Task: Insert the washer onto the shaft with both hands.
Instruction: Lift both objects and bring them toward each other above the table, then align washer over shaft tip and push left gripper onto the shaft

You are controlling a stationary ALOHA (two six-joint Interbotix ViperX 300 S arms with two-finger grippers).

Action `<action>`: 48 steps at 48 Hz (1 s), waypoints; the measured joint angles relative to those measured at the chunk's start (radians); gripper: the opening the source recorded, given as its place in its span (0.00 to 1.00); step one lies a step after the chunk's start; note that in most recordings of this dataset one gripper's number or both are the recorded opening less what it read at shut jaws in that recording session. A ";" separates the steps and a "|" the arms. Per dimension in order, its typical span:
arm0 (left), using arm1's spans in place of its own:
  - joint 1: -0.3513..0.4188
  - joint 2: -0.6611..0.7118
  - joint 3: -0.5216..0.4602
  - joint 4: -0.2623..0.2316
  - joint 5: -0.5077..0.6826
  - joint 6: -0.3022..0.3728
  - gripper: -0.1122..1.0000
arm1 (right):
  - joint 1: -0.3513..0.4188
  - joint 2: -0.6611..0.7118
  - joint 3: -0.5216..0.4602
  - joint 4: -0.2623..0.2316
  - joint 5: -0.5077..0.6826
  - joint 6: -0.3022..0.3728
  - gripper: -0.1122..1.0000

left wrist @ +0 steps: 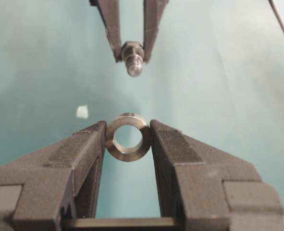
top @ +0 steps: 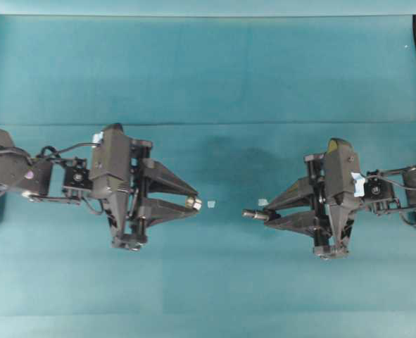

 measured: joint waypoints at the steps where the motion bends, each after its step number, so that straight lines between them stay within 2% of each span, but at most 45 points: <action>1: 0.000 0.003 -0.005 0.000 -0.003 0.000 0.42 | 0.000 0.005 0.000 0.002 -0.006 0.002 0.10; 30: -0.015 0.126 -0.100 0.000 -0.032 -0.015 0.42 | 0.006 0.146 0.011 0.000 -0.222 0.043 0.10; 48: -0.017 0.158 -0.109 0.000 -0.032 -0.025 0.42 | 0.006 0.172 0.000 0.002 -0.253 0.043 0.10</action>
